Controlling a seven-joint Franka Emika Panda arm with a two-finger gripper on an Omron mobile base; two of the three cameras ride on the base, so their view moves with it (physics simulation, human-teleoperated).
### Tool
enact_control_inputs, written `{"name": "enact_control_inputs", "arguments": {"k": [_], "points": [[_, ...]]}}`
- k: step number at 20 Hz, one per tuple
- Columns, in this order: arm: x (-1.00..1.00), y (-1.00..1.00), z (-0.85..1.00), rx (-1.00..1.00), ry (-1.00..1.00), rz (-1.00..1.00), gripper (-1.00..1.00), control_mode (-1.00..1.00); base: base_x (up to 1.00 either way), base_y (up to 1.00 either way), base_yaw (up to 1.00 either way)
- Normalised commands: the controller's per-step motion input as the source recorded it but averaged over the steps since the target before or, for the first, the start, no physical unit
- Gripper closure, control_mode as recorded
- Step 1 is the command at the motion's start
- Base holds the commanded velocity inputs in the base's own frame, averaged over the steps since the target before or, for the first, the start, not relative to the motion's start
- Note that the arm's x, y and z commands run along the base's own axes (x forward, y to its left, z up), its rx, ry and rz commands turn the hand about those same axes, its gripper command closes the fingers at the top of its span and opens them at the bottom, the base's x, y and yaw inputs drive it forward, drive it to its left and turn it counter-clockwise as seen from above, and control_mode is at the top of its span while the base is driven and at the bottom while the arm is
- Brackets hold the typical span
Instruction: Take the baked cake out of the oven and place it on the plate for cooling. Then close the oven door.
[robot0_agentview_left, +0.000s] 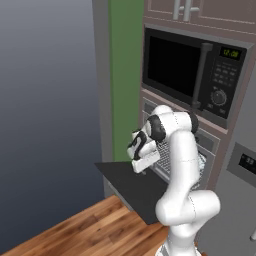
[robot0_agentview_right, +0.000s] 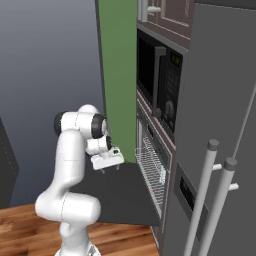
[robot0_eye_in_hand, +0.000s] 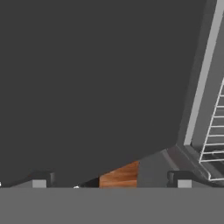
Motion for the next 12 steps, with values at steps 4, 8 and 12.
{"name": "enact_control_inputs", "arguments": {"k": [4,8,12], "points": [[-1.0,0.0,0.61,0.0,-0.38,0.0,-1.0,-1.0,0.0,0.0,0.0],[-1.0,0.09,0.8,0.0,-0.35,0.0,-1.0,-1.0,0.0,0.0,0.0],[-1.0,0.26,0.92,0.0,-0.22,-0.02,-1.0,-1.0,0.0,0.0,0.0]]}}
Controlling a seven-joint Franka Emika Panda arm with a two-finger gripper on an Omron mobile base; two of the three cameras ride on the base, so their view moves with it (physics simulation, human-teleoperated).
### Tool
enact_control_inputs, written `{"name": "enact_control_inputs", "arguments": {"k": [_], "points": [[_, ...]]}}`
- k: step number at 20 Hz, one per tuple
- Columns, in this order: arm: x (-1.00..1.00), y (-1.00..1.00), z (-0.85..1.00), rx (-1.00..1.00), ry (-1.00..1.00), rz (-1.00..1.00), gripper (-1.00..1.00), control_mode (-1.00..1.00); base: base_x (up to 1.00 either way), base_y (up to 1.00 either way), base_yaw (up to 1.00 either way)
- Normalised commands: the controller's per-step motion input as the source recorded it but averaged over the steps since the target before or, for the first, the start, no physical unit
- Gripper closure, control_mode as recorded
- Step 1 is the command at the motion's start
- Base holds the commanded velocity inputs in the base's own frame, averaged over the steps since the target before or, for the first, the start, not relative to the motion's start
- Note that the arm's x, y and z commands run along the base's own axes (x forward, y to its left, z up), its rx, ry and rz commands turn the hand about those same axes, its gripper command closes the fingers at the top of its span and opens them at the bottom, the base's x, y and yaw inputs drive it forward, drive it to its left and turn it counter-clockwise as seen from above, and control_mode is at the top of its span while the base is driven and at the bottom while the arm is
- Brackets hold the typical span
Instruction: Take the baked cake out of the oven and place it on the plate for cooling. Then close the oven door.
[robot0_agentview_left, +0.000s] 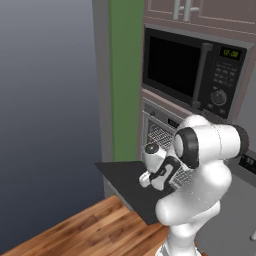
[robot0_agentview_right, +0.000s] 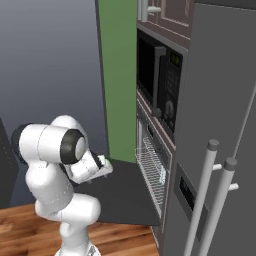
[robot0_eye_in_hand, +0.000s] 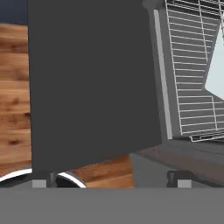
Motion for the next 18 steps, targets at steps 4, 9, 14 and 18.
{"name": "enact_control_inputs", "arguments": {"k": [4,9,14,18], "points": [[-1.0,0.22,1.0,0.0,-0.07,-0.02,-1.0,-1.0,0.0,0.0,0.0],[-0.87,0.44,0.93,0.0,-0.01,-0.05,-1.0,-1.0,0.0,0.0,0.0],[-0.35,0.83,0.4,-0.04,0.0,-0.04,-1.0,-1.0,0.0,0.0,0.0],[-0.01,0.98,-0.04,-0.19,0.0,-0.06,-1.0,-1.0,0.0,0.0,0.0]]}}
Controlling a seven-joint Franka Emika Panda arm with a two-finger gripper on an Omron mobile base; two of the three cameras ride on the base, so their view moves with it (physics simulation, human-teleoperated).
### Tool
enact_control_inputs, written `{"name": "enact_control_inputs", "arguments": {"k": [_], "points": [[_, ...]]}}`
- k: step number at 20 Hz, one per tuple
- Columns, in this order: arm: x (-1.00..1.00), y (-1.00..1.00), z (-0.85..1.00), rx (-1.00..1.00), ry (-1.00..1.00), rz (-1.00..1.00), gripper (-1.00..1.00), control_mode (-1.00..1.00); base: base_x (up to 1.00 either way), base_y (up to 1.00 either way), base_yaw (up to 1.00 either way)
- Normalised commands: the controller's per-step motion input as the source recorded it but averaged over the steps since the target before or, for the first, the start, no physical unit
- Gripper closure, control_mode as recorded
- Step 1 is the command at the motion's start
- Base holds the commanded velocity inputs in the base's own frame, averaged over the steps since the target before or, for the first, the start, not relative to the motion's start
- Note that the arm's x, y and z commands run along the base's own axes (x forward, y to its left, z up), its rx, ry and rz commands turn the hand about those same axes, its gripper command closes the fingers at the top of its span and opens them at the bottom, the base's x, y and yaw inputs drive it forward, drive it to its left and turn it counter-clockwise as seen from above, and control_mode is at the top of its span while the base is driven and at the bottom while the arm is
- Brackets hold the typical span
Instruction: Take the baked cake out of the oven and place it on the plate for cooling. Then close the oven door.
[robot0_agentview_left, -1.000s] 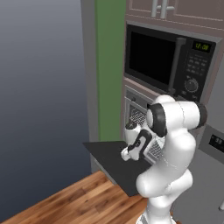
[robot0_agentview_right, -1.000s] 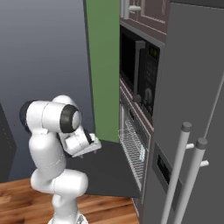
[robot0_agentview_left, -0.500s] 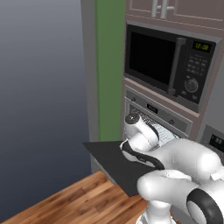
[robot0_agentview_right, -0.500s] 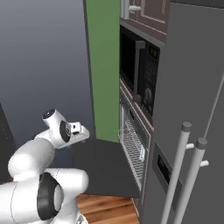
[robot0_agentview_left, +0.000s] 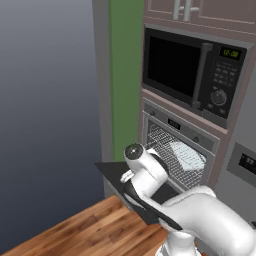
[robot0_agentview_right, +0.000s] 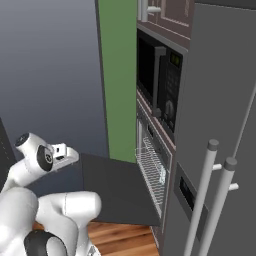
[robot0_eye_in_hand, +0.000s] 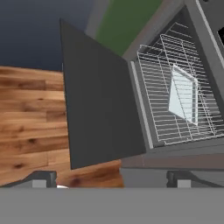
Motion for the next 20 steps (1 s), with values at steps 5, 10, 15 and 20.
{"name": "enact_control_inputs", "arguments": {"k": [5,10,15,20], "points": [[0.14,0.93,-0.12,-0.22,0.08,-0.08,-1.0,-1.0,0.0,0.0,0.0],[0.12,0.69,-0.13,-0.2,0.13,-0.08,-1.0,-1.0,0.0,0.0,0.0],[0.0,0.42,-0.42,-0.21,0.04,-0.07,-1.0,-1.0,0.0,0.0,0.0],[0.12,0.2,-0.6,-0.21,0.0,-0.07,-1.0,-1.0,0.0,0.0,0.0]]}}
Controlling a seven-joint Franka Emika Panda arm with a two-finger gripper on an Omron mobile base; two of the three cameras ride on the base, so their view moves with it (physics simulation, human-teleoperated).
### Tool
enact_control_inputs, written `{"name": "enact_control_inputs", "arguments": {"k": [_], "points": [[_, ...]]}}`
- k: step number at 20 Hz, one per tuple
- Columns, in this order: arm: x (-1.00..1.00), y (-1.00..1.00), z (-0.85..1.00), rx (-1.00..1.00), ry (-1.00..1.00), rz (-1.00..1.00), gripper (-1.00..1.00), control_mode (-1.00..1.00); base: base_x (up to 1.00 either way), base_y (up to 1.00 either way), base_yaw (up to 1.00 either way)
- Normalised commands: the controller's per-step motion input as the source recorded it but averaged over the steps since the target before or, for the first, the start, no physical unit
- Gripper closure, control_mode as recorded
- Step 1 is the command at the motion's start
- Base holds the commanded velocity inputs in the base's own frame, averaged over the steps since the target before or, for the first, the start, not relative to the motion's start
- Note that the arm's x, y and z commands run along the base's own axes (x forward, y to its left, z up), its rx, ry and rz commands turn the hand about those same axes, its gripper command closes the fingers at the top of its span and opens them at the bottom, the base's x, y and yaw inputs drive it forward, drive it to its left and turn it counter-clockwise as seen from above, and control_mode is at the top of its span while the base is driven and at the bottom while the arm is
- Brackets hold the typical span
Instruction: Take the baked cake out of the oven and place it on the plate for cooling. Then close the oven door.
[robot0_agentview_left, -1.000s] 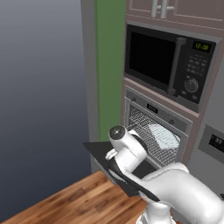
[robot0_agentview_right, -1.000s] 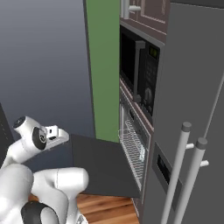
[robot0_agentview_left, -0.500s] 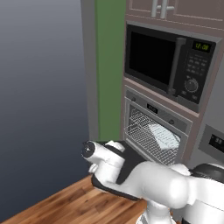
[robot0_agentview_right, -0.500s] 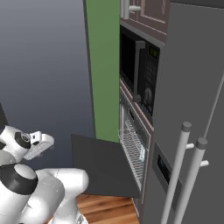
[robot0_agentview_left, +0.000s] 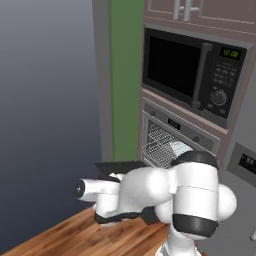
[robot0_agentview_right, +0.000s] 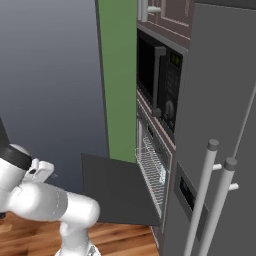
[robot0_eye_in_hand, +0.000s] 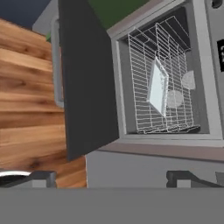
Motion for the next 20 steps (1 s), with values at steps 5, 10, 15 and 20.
{"name": "enact_control_inputs", "arguments": {"k": [5,10,15,20], "points": [[0.12,0.14,-0.63,-0.22,0.0,-0.07,-1.0,-1.0,0.0,0.0,0.0],[0.16,0.12,-0.49,-0.2,0.0,-0.08,-1.0,-1.0,0.0,0.0,0.0],[0.13,0.17,-0.41,-0.2,0.0,-0.08,-1.0,-1.0,0.0,0.0,0.0],[0.33,0.07,-0.45,-0.21,0.0,-0.08,-1.0,-1.0,0.0,0.0,0.0]]}}
